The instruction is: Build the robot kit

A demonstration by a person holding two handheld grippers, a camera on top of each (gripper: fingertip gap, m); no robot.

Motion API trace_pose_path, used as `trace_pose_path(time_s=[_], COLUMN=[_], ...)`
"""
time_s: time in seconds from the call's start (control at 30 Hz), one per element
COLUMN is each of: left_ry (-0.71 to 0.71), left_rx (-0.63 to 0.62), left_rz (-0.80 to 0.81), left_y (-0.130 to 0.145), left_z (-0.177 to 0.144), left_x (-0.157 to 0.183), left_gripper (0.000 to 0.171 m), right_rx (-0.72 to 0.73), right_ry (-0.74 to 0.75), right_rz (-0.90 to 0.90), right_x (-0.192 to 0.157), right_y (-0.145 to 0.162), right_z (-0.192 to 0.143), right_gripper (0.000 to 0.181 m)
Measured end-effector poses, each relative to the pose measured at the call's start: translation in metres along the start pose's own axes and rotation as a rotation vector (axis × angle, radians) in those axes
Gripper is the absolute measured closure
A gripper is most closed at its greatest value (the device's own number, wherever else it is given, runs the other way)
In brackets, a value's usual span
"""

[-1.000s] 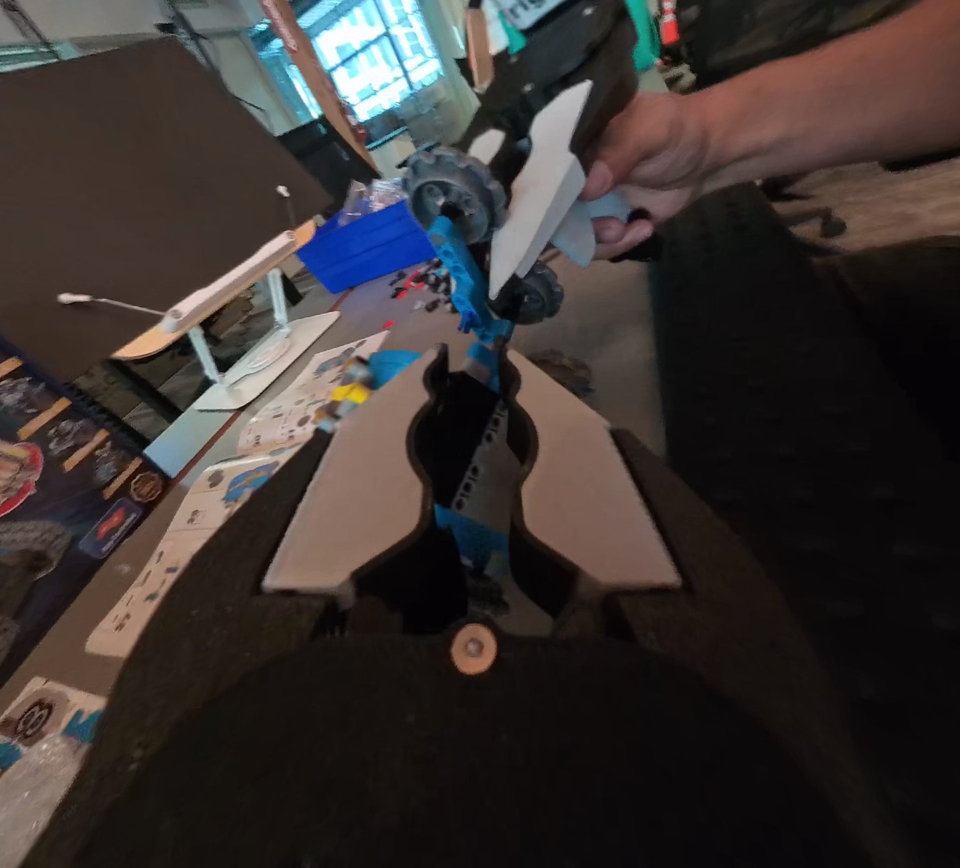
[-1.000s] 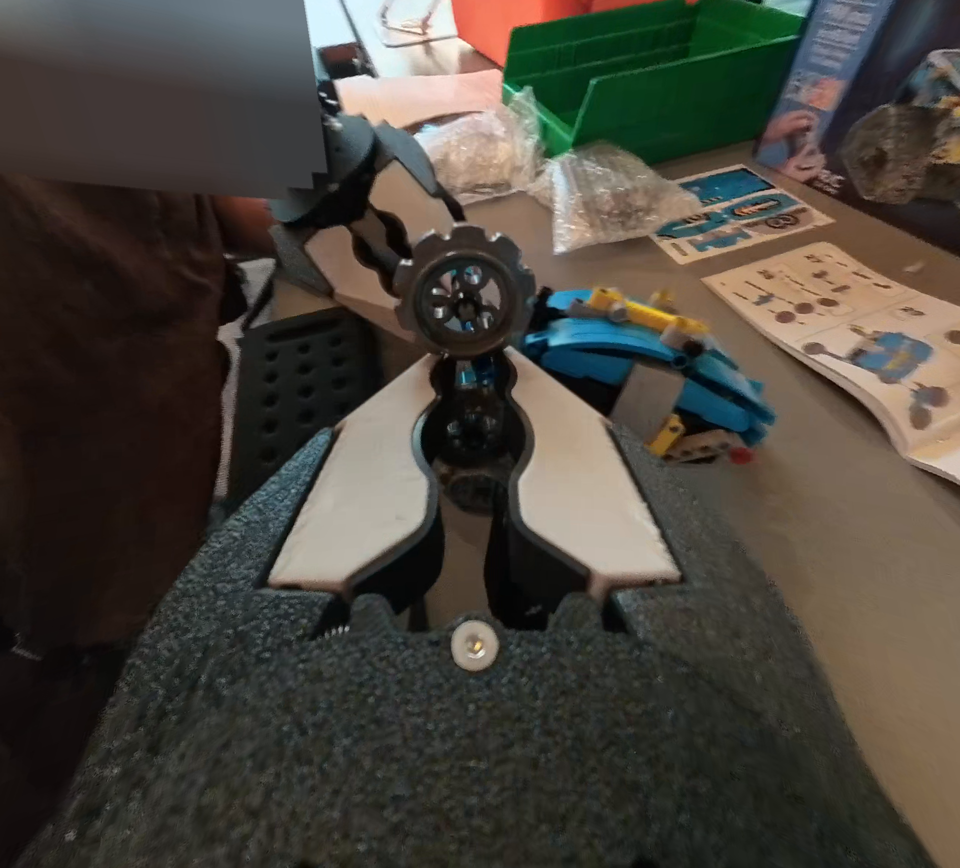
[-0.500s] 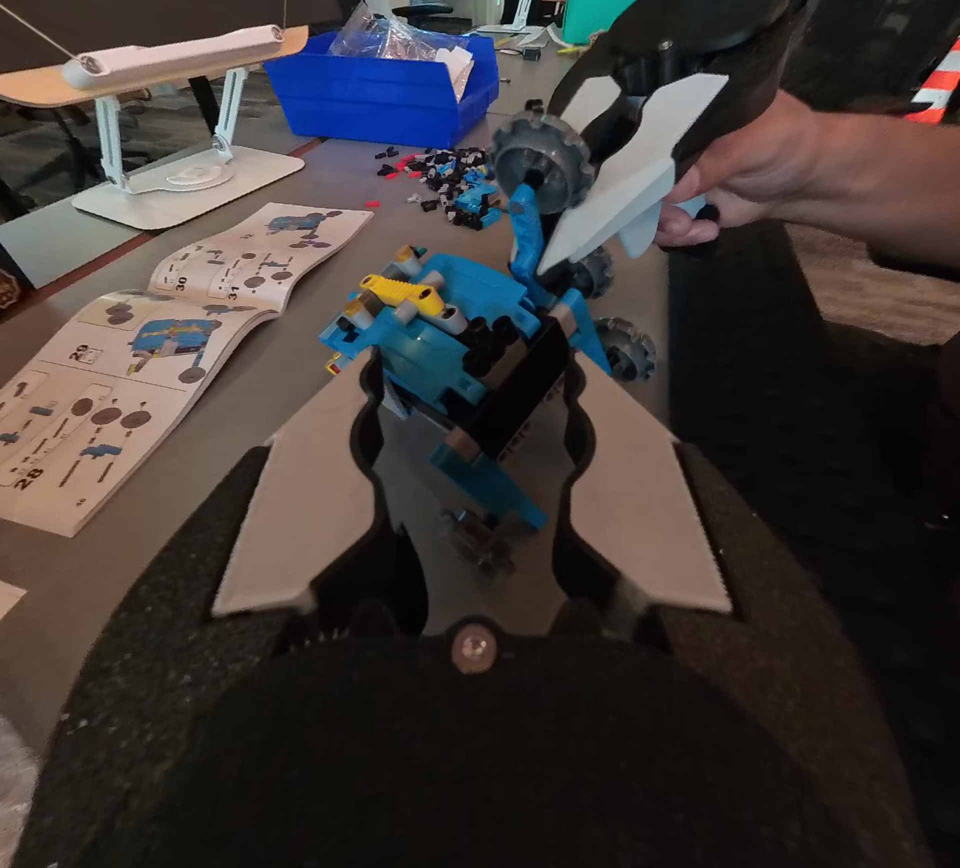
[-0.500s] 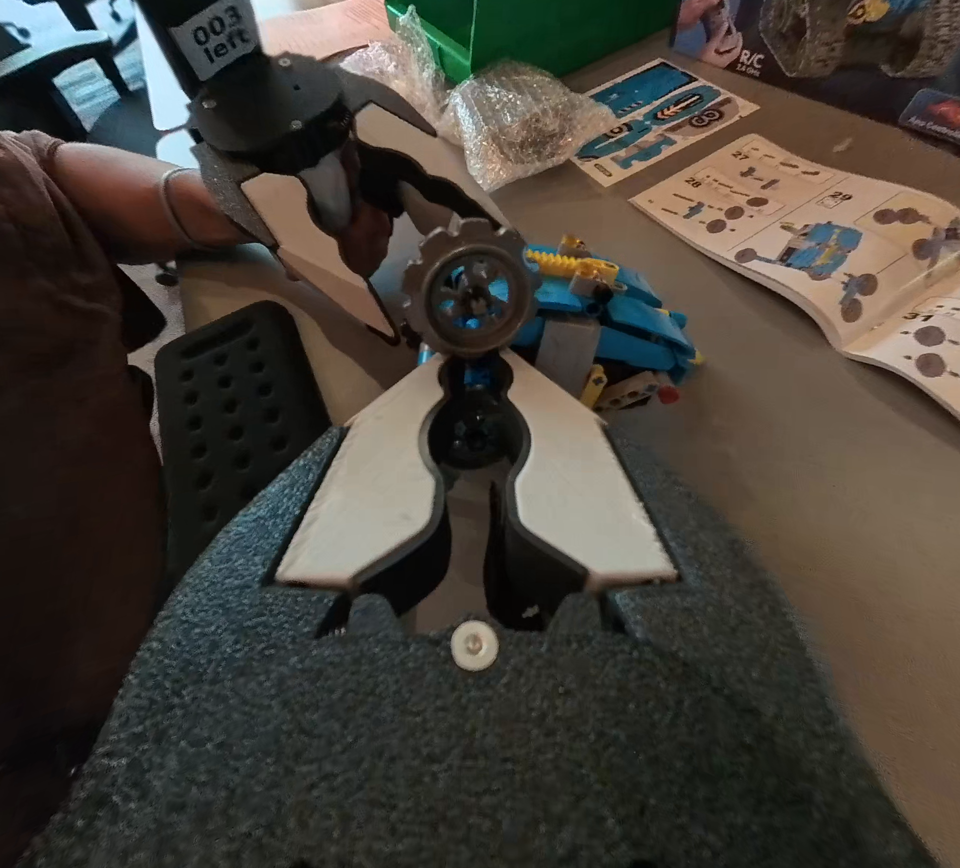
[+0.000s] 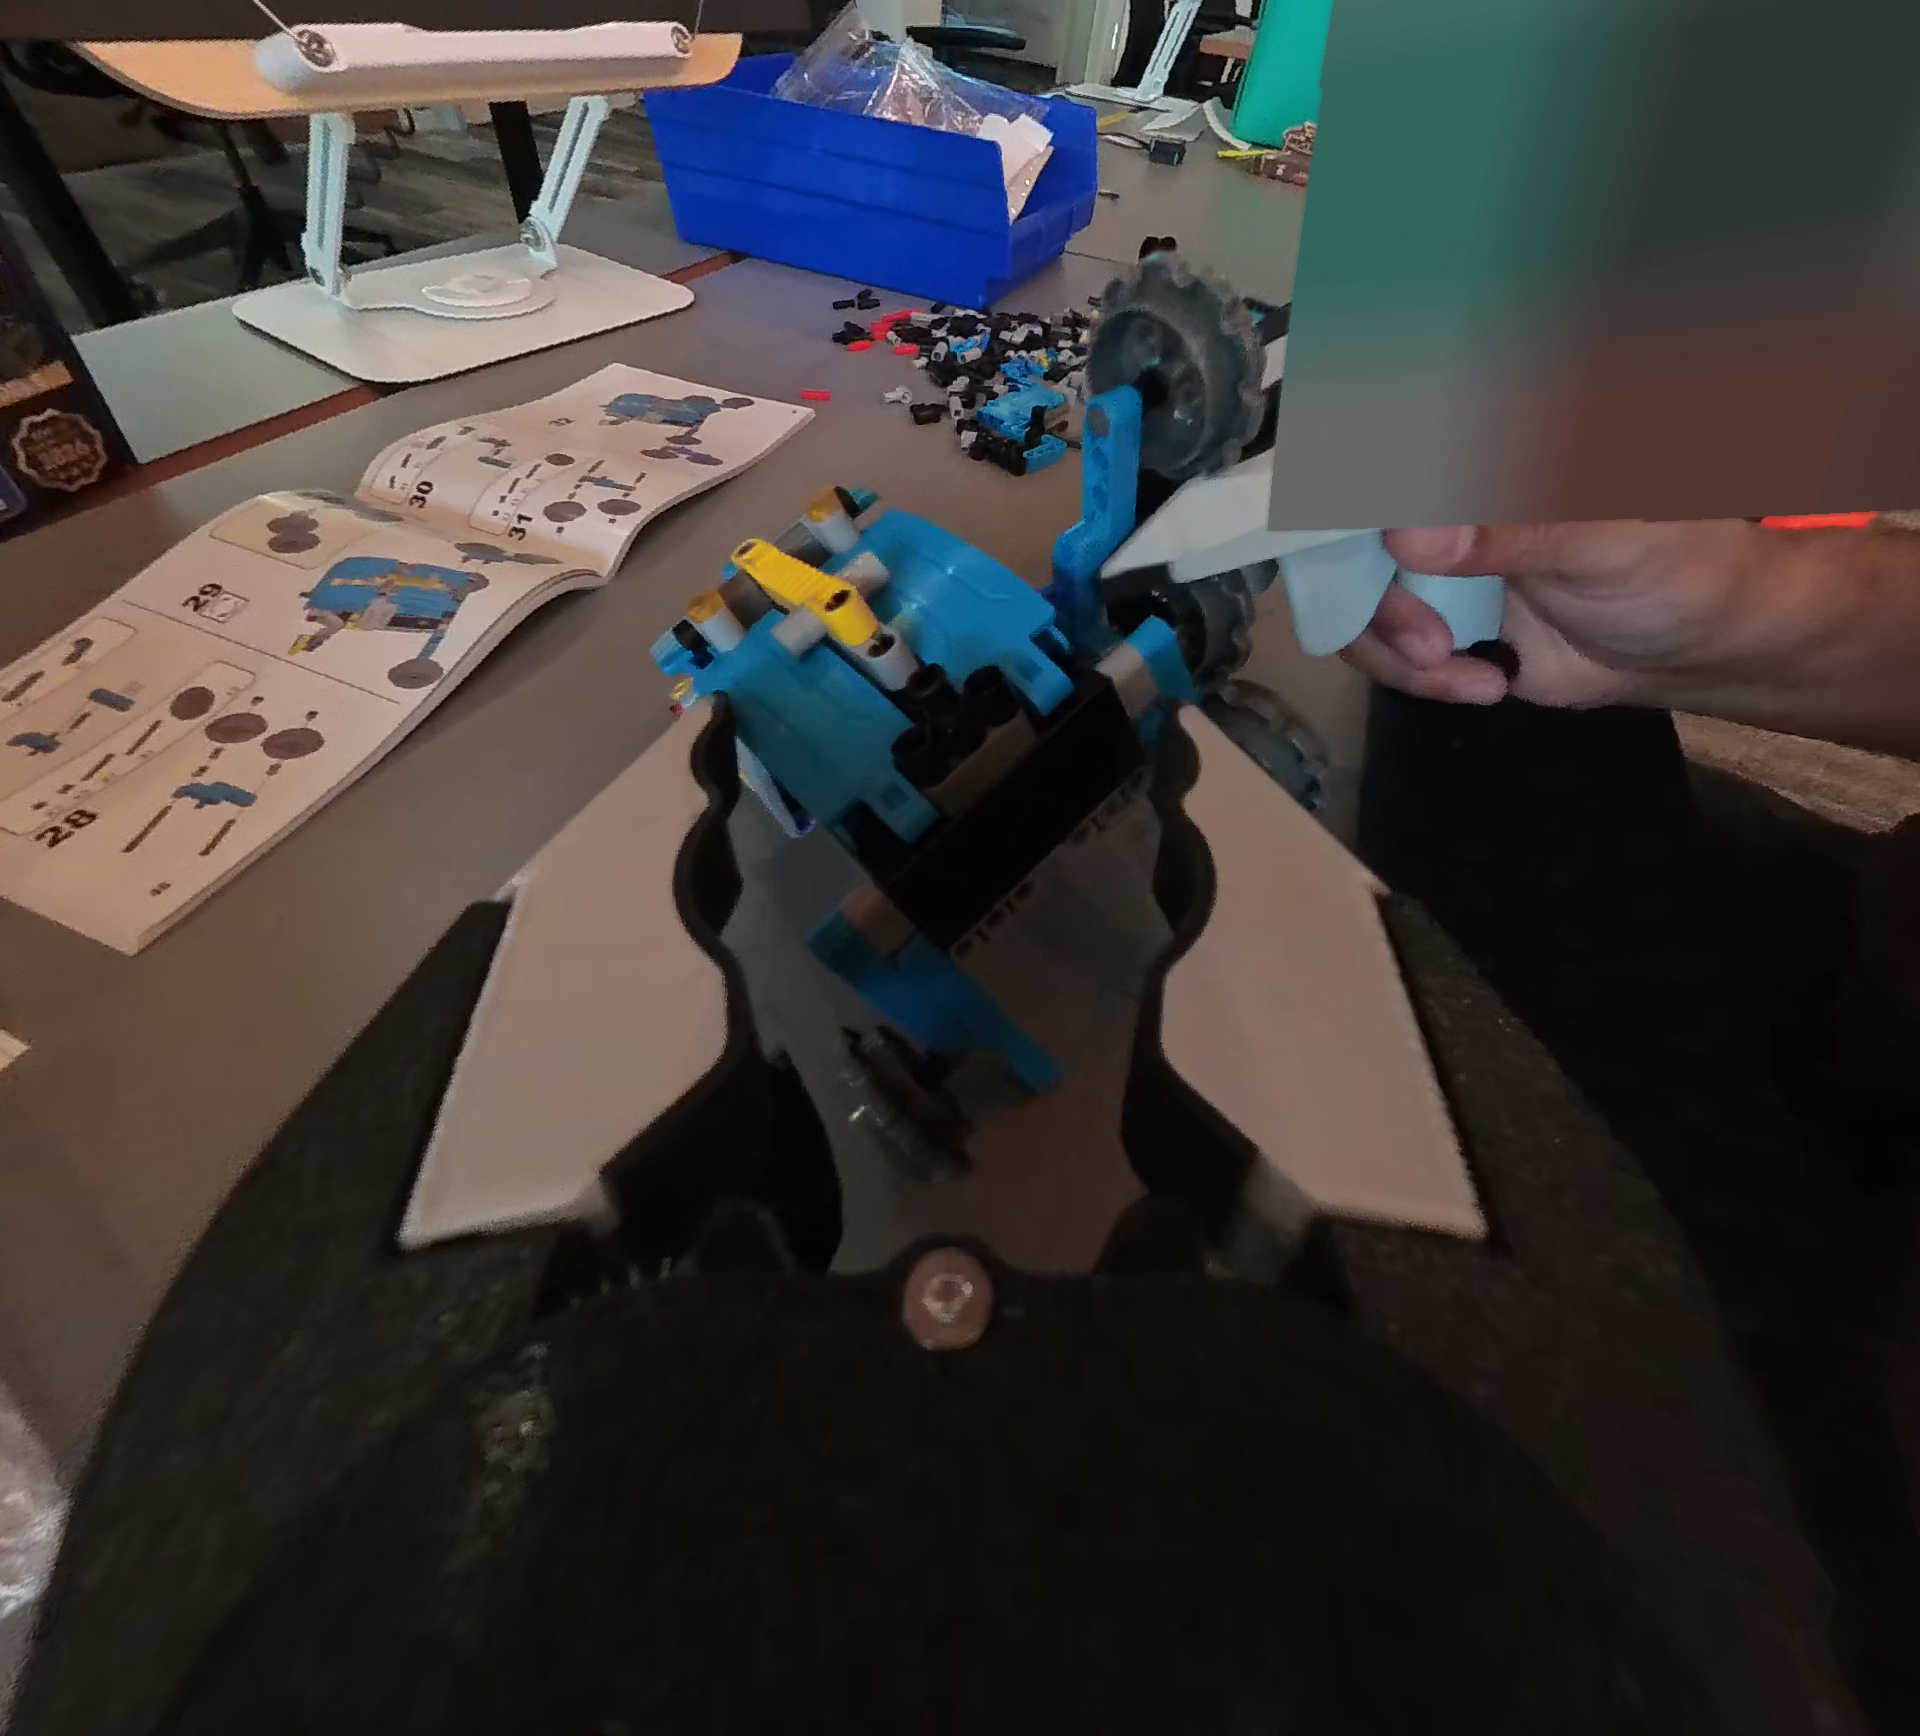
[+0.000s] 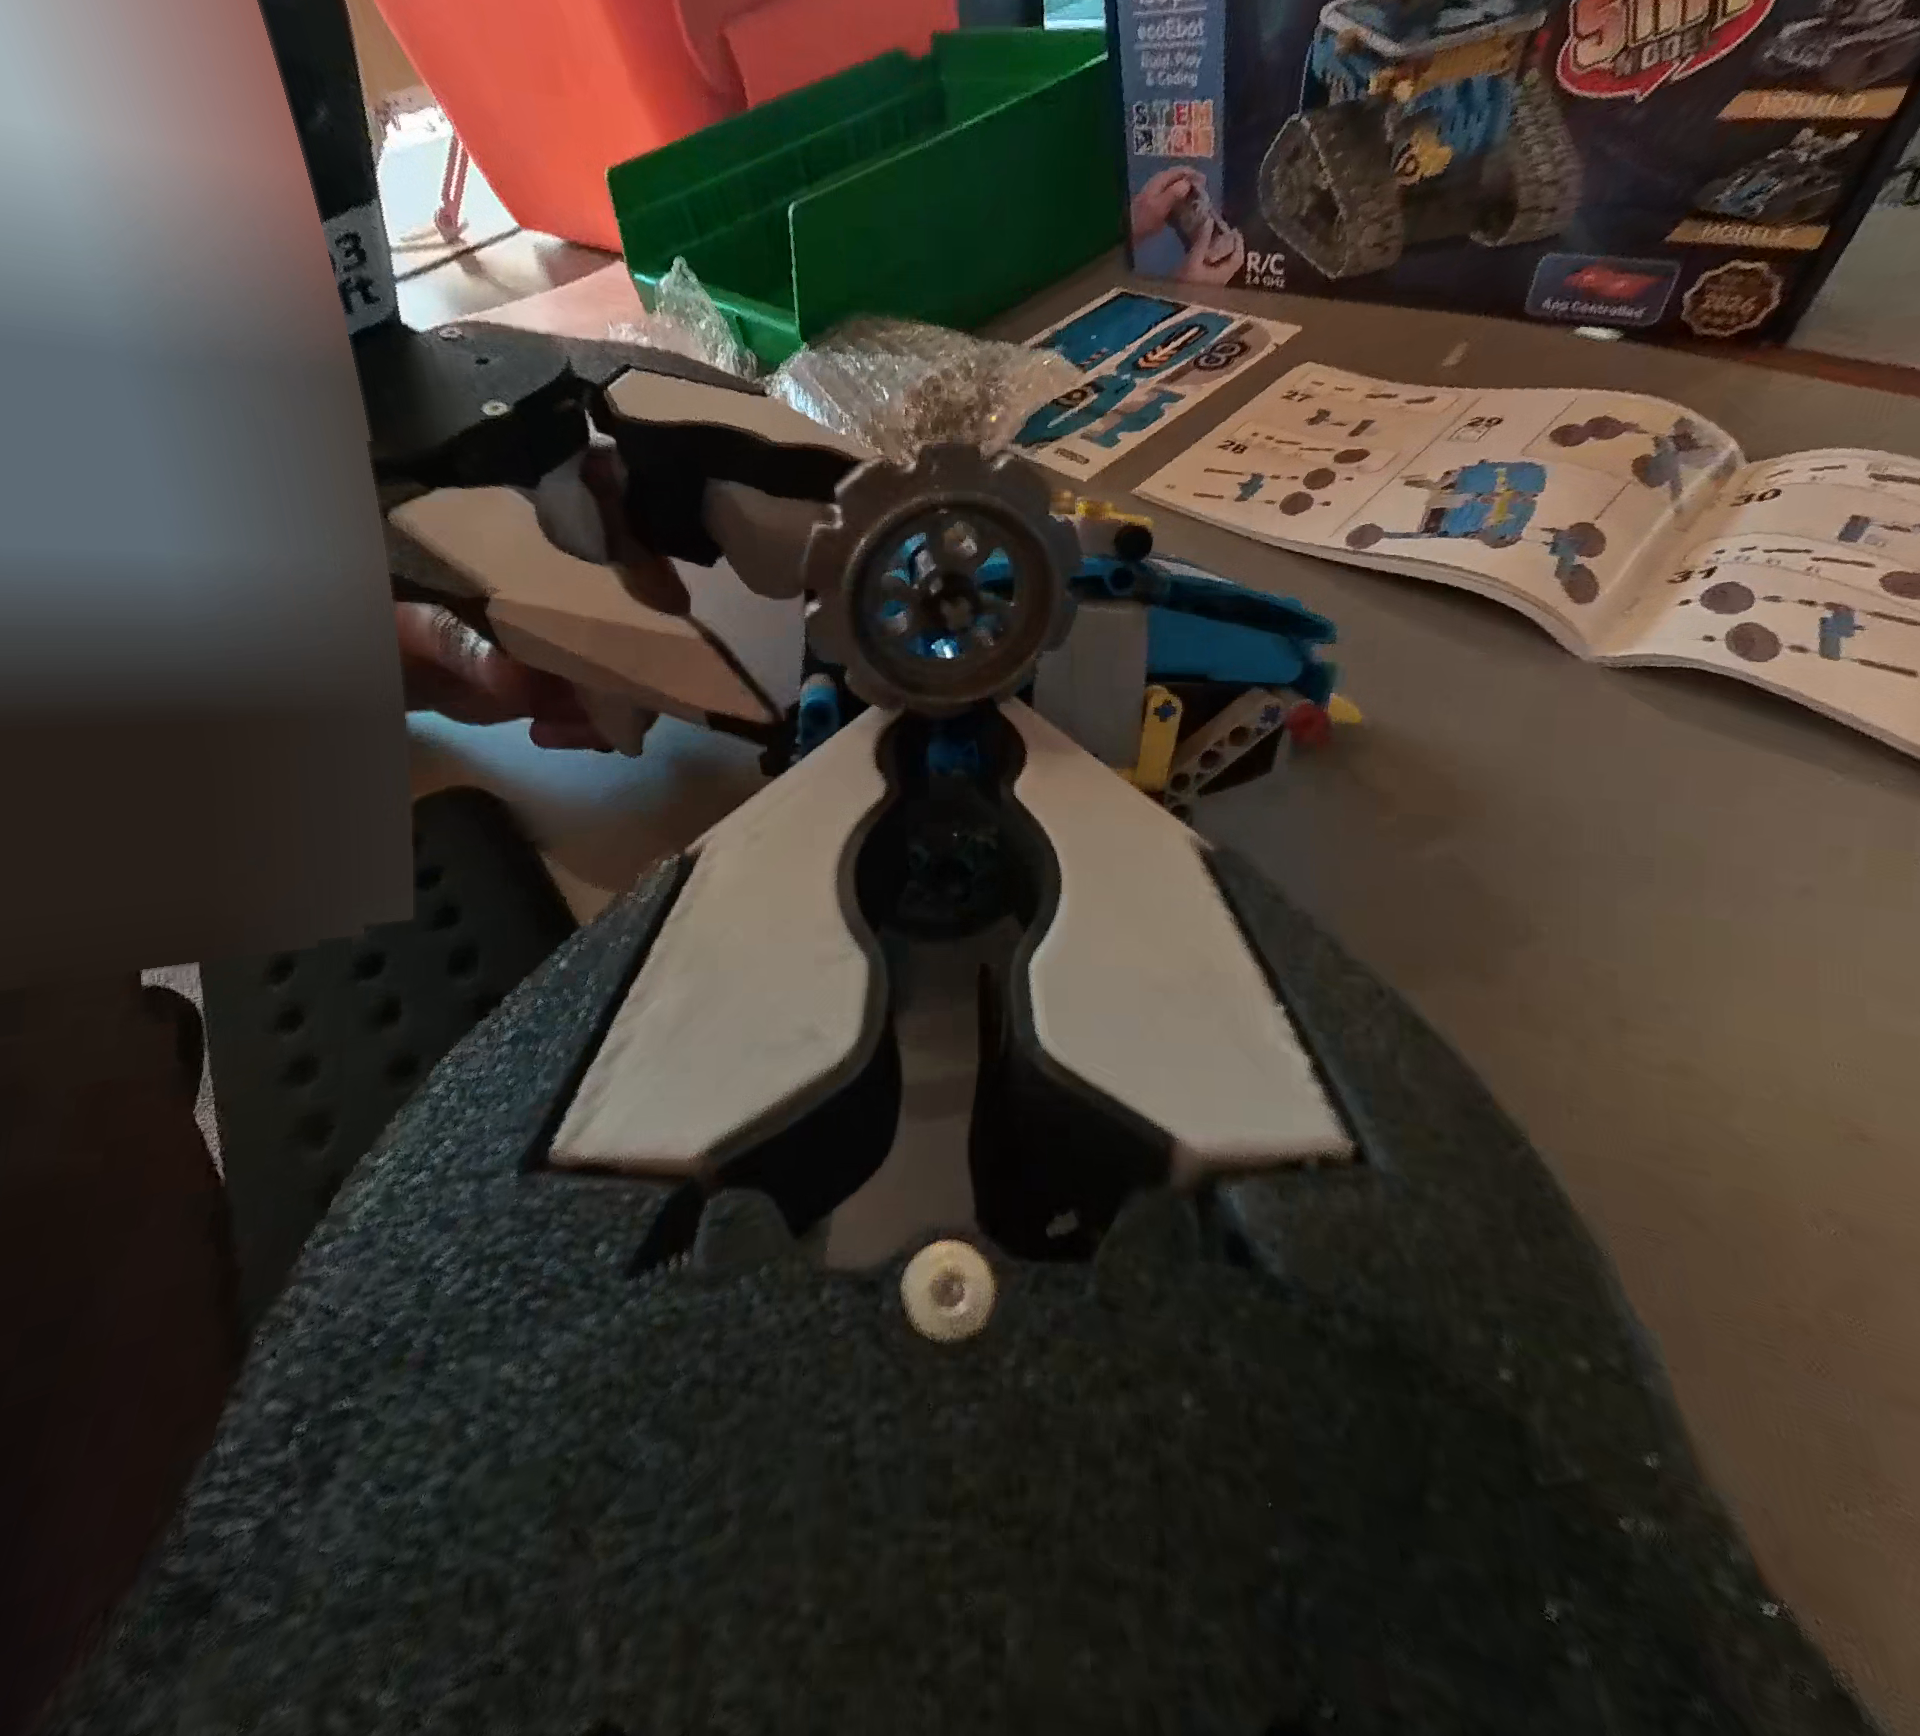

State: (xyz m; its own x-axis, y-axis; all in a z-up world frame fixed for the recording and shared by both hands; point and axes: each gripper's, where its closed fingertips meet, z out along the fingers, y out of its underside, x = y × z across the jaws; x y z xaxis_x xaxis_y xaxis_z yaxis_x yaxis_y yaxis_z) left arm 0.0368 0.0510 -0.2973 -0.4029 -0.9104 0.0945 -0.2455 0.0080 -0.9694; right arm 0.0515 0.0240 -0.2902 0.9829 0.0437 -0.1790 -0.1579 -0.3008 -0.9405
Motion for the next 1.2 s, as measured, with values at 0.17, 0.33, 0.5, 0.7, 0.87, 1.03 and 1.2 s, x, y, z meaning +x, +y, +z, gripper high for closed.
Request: trace_pose_path(time_s=[0.17, 0.33, 0.5, 0.7, 0.87, 1.03, 1.2], left_ry=[0.013, 0.113, 0.152, 0.162, 0.148, 0.142, 0.141], left_rx=[-0.031, -0.075, -0.087, -0.091, -0.095, -0.097, -0.098], left_rz=[-0.079, -0.254, -0.296, -0.288, -0.263, -0.261, -0.262], left_y=[0.008, 0.019, 0.023, 0.023, 0.024, 0.024, 0.025], left_z=[-0.002, 0.003, 0.005, 0.004, 0.005, 0.005, 0.005], left_x=[-0.007, -0.006, -0.005, -0.006, -0.005, -0.006, -0.006], left_gripper=[0.083, 0.085, 0.088, 0.088, 0.089, 0.089, 0.089], right_rx=[0.016, -0.019, 0.011, 0.023, 0.023, 0.014, -0.032], right_ry=[-0.022, -0.032, -0.016, -0.027, -0.058, -0.036, -0.047], right_rz=[-0.042, -0.134, -0.217, -0.330, -0.340, -0.367, -0.301], right_x=[-0.006, -0.009, -0.009, -0.011, -0.010, -0.009, -0.007], right_y=[-0.003, -0.002, -0.004, -0.004, -0.002, -0.001, 0.000], right_z=[0.006, 0.011, 0.012, 0.013, 0.013, 0.013, 0.014], right_gripper=[0.173, 0.173, 0.173, 0.172, 0.172, 0.172, 0.171])
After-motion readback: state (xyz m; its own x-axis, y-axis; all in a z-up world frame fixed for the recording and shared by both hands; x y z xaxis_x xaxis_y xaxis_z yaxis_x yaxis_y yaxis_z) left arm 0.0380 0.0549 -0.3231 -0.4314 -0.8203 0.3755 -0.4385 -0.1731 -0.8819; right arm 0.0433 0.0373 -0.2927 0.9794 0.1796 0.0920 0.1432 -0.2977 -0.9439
